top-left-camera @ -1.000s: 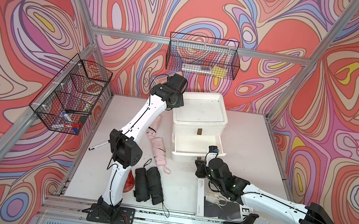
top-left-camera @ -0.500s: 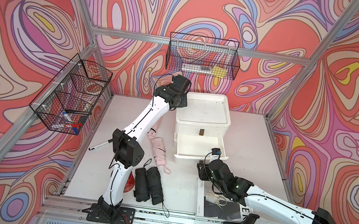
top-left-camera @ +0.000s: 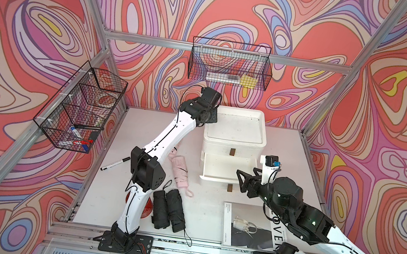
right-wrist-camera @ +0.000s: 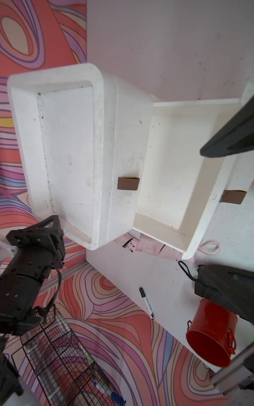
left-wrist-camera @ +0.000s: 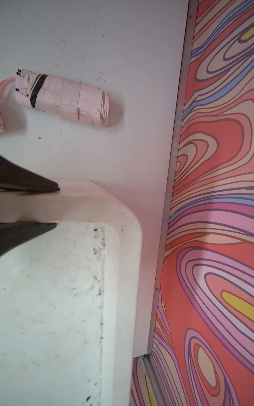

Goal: Place the umbrella in the drawer by color
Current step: Open the drawer in the storage box, then pick up the umbrella from the center of the board.

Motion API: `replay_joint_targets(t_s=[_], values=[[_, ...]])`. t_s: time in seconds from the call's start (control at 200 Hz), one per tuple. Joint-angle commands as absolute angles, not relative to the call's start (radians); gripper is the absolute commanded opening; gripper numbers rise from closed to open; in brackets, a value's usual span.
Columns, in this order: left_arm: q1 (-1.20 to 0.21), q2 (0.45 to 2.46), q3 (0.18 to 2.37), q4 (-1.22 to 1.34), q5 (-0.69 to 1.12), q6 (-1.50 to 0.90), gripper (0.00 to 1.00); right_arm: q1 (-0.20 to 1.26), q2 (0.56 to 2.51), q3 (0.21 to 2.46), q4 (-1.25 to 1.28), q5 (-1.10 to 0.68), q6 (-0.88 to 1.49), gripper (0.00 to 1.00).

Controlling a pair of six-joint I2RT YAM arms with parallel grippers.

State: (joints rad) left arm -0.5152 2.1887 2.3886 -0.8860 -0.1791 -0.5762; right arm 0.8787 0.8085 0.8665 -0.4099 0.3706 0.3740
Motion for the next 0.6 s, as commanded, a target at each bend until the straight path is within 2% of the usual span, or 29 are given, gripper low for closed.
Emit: replay_joint_targets(t_s=[0.0, 0.02, 0.14, 0.265, 0.3, 0.356, 0.466, 0.591], values=[[-0.571, 2.292, 2.340, -0.889, 0.043, -0.740, 0.00, 0.884, 0.848, 0.833, -0.326, 0.445, 0.281, 0.81], [-0.573, 2.292, 2.341, -0.885, 0.043, -0.740, 0.01, 0.884, 0.854, 0.826, -0.303, 0.442, 0.273, 0.81], [-0.579, 2.261, 2.341, -0.881, 0.062, -0.677, 0.29, 0.884, 0.893, 0.787, -0.222, 0.432, 0.246, 0.81], [-0.577, 2.129, 2.269, -0.915, -0.035, -0.598, 0.54, 0.884, 0.895, 0.760, -0.215, 0.392, 0.253, 0.81], [-0.578, 2.073, 2.221, -0.912, -0.068, -0.587, 0.67, 0.884, 0.888, 0.751, -0.209, 0.377, 0.248, 0.81], [-0.577, 1.979, 2.131, -0.904, -0.115, -0.576, 0.98, 0.884, 0.876, 0.740, -0.203, 0.369, 0.240, 0.81], [-0.575, 1.802, 1.970, -0.921, -0.186, -0.575, 0.99, 0.883, 0.850, 0.733, -0.207, 0.375, 0.239, 0.82], [-0.575, 1.630, 1.798, -1.030, -0.227, -0.681, 0.99, 0.884, 0.822, 0.729, -0.212, 0.372, 0.246, 0.82]])
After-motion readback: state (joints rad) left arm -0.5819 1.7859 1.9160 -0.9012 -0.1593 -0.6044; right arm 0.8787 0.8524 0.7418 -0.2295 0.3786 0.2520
